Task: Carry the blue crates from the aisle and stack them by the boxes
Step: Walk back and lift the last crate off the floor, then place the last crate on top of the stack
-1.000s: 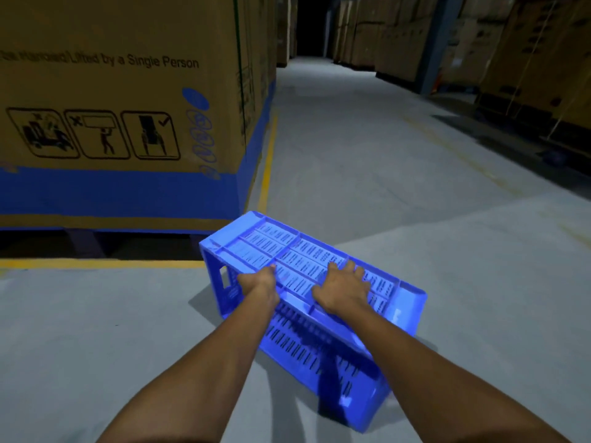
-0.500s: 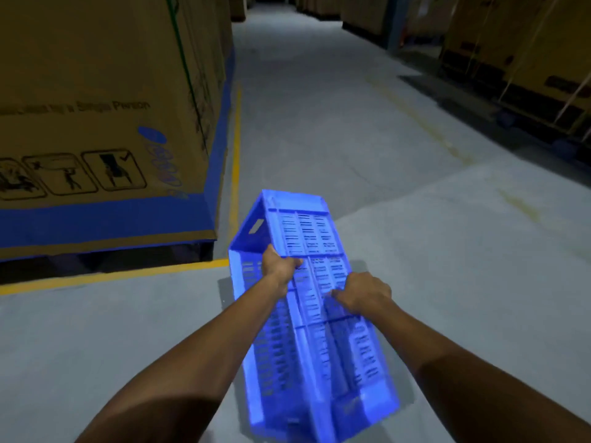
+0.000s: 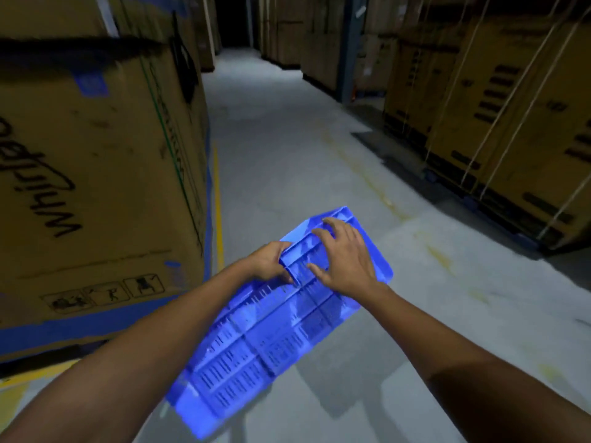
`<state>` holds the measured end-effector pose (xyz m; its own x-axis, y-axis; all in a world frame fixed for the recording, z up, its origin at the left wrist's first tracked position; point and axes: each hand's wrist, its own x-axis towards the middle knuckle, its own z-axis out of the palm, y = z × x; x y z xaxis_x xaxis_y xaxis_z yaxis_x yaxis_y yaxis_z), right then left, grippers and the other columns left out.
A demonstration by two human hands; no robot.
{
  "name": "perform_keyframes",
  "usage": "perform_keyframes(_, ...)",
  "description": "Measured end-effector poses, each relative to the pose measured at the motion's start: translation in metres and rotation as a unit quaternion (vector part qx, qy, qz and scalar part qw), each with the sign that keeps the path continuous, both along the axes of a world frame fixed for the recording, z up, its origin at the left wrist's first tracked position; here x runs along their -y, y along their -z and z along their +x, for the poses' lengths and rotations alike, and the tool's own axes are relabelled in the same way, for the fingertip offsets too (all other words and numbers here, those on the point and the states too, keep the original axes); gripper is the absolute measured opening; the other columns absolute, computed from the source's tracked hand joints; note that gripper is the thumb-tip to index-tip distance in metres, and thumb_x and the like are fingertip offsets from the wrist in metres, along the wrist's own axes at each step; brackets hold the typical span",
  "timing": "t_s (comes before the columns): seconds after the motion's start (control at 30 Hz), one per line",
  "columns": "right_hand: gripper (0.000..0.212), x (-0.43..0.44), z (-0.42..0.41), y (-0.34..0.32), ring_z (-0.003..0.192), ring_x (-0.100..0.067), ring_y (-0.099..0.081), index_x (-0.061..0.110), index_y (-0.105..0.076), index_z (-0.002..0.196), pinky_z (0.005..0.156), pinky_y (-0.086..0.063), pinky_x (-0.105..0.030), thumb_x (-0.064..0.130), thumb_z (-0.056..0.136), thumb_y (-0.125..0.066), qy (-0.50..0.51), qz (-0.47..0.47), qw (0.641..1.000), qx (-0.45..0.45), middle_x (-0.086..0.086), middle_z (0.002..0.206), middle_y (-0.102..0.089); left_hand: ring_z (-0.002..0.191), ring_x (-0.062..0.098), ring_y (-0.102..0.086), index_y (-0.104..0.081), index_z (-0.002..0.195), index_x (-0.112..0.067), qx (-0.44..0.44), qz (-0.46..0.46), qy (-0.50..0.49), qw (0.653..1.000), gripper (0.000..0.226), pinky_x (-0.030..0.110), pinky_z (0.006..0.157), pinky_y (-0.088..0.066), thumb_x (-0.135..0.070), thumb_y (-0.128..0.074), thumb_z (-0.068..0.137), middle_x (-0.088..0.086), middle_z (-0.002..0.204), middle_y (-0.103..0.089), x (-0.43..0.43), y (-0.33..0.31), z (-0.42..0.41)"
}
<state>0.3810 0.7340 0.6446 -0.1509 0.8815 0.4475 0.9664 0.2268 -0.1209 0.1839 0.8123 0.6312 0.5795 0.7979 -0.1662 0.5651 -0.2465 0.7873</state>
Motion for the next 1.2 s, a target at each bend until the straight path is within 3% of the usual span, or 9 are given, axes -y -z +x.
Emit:
perform_keyframes(0.1,0.082,0.013,0.007,-0.090,0.141,-0.027,-0.037,0.019,-0.051,0.136,0.120,-0.009,-0.051,0.061,0.069,-0.073,-0.035,-0.046,0.991,0.117,-0.010,0.147,-0.045,0.070,0.004,-0.062,-0.061,0.092,-0.022,-0.077,0.046,0.077,0.993,0.046,0.025,0.070,-0.051,0.006,-0.082,0.062,-0.004,0.087,-0.070,0.011,-0.093,0.000)
perform_keyframes(0.23,0.072,0.034,0.000,-0.194,0.116,-0.027,-0.059,0.025,-0.052,0.129,0.101,-0.038,-0.043,0.056,0.068,-0.075,0.035,-0.171,0.962,0.209,-0.005,0.124,-0.062,0.078,0.011,-0.063,-0.061,0.092,-0.024,-0.149,0.109,0.170,0.968,0.047,0.023,0.071,-0.049,0.003,-0.084,0.062,-0.001,0.091,-0.071,0.027,-0.186,0.008)
perform_keyframes(0.3,0.075,0.044,-0.005,-0.225,0.111,-0.028,-0.061,0.025,-0.054,0.128,0.080,-0.045,-0.037,0.059,0.065,-0.079,0.075,-0.231,0.951,0.193,-0.005,0.121,-0.064,0.077,0.012,-0.064,-0.062,0.094,-0.022,-0.174,0.132,0.203,0.955,0.048,0.025,0.070,-0.052,0.004,-0.084,0.061,0.002,0.092,-0.073,0.036,-0.221,0.015)
perform_keyframes(0.4,0.090,0.058,-0.007,-0.253,0.110,-0.026,-0.061,0.022,-0.055,0.129,0.080,-0.047,-0.033,0.068,0.057,-0.081,0.116,-0.280,0.943,0.139,-0.002,0.125,-0.064,0.076,0.015,-0.063,-0.064,0.099,-0.014,-0.201,0.165,0.246,0.934,0.046,0.030,0.070,-0.053,0.006,-0.081,0.062,0.002,0.090,-0.071,0.048,-0.259,0.026)
perform_keyframes(0.53,0.063,0.085,-0.003,-0.278,0.089,-0.023,-0.058,0.016,-0.058,0.102,0.060,-0.039,-0.029,0.059,0.064,-0.084,0.157,-0.308,0.936,0.066,-0.005,0.109,-0.065,0.076,0.015,-0.059,-0.060,0.098,-0.019,-0.228,0.215,0.295,0.903,0.047,0.025,0.065,-0.044,0.006,-0.080,0.063,-0.002,0.089,-0.067,0.063,-0.289,0.045)
perform_keyframes(0.6,0.053,0.096,0.005,-0.281,0.082,-0.021,-0.054,0.016,-0.057,0.091,0.051,-0.034,-0.028,0.053,0.067,-0.085,0.172,-0.300,0.938,0.039,-0.004,0.095,-0.062,0.079,0.016,-0.060,-0.059,0.097,-0.022,-0.235,0.241,0.313,0.888,0.047,0.026,0.066,-0.043,0.004,-0.080,0.064,0.000,0.090,-0.067,0.068,-0.294,0.057)
perform_keyframes(0.8,0.051,0.133,0.060,-0.282,0.090,-0.026,-0.062,0.021,-0.060,0.085,0.068,-0.046,-0.035,0.059,0.061,-0.084,0.266,-0.219,0.939,0.011,0.001,0.091,-0.064,0.081,0.015,-0.054,-0.065,0.100,-0.022,-0.244,0.391,0.314,0.830,0.038,0.030,0.068,-0.042,-0.026,-0.083,0.067,-0.002,0.088,-0.063,0.086,-0.308,0.117)
perform_keyframes(1.0,0.068,0.167,0.140,-0.288,0.101,-0.028,-0.063,0.025,-0.063,0.120,0.077,-0.049,-0.037,0.060,0.065,-0.082,0.338,-0.151,0.929,0.019,-0.004,0.109,-0.067,0.099,0.020,-0.062,-0.062,0.121,-0.023,-0.209,0.322,0.321,0.866,0.050,0.034,0.086,-0.050,-0.038,-0.078,0.076,0.001,0.112,-0.067,0.084,-0.307,0.214)
perform_keyframes(1.2,0.058,0.192,0.256,-0.295,0.096,-0.027,-0.063,0.022,-0.065,0.108,0.071,-0.045,-0.035,0.058,0.067,-0.082,0.383,-0.135,0.914,0.011,-0.004,0.102,-0.067,0.092,0.020,-0.065,-0.067,0.106,-0.016,-0.201,0.321,0.357,0.854,0.031,0.037,0.083,-0.055,-0.028,-0.078,0.080,0.003,0.101,-0.070,0.099,-0.314,0.354)
